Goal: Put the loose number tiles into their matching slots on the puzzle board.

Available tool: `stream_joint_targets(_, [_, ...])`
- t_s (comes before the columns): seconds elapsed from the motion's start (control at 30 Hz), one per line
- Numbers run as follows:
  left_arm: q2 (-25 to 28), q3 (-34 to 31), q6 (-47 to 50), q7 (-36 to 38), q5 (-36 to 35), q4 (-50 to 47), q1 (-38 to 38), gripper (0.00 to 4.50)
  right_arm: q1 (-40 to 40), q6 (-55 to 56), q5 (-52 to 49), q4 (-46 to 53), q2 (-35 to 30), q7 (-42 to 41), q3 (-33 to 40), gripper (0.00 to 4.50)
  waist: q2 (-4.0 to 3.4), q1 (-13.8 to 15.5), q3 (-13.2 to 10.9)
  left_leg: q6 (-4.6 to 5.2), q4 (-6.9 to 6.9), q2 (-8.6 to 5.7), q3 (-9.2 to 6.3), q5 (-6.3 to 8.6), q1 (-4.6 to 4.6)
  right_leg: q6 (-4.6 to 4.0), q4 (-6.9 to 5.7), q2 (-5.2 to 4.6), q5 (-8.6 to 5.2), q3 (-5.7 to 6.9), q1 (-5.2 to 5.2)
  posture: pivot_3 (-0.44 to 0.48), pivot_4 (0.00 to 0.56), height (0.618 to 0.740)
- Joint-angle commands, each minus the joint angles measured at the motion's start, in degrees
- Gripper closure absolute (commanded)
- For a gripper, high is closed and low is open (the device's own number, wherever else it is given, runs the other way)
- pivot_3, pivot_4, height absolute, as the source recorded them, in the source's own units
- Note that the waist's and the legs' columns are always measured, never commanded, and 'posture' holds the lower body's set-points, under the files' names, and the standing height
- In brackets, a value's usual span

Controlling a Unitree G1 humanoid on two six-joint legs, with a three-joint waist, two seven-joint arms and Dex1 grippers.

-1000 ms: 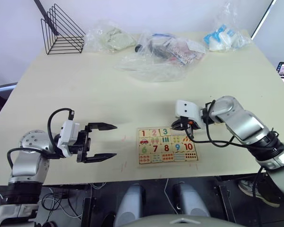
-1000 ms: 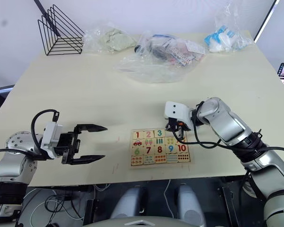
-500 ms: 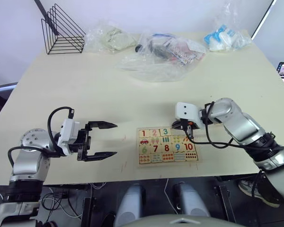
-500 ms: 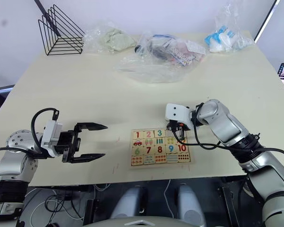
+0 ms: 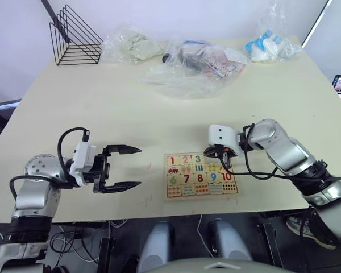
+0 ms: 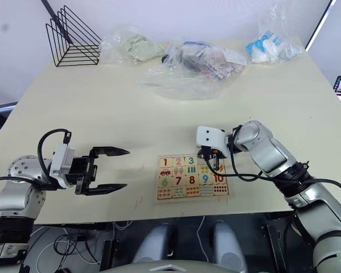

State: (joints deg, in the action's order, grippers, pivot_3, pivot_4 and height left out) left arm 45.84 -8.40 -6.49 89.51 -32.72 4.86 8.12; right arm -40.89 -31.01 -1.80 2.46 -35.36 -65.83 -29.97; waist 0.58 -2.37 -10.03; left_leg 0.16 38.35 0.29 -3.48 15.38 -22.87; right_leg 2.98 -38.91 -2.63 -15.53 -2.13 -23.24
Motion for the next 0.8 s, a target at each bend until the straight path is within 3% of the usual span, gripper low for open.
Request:
stream_joint_targets(0.03, [0.27, -0.42, 0.58, -0.34, -0.2, -2.46, 0.46, 0.0, 0.13, 0.22, -0.27, 2.08, 0.24, -0.44, 1.23, 4.28, 0.0, 0.0, 0.0, 0.0, 0.0, 0.0, 0.0, 0.0, 0.0, 0.0, 0.0, 0.0, 0.0, 0.0, 0.0, 0.0, 0.15, 0.74])
stream_joint_targets(0.4, [0.44, -1.0, 1.18, -0.67, -0.02, -2.26, -0.09, 0.0, 1.32, 0.64, -1.43, 3.42, -1.58, -0.39, 4.13, 4.28, 0.0, 0.03, 0.0, 0.0, 0.0, 0.0, -0.01, 0.0, 0.0, 0.0, 0.0, 0.0, 0.0, 0.0, 0.0, 0.0, 0.15, 0.74])
stream_joint_targets(0.8, [-0.27, -3.02, 5.46, -9.24, 0.5, -4.12, -4.41, 0.0, 15.52, 3.14, -13.57, 10.46, -4.26, 1.62, 22.0, 4.28, 0.01, 0.2, 0.0, 0.0, 0.0, 0.02, -0.02, 0.0, 0.0, 0.0, 0.01, -0.02, 0.0, 0.0, 0.04, 0.0, 0.15, 0.74])
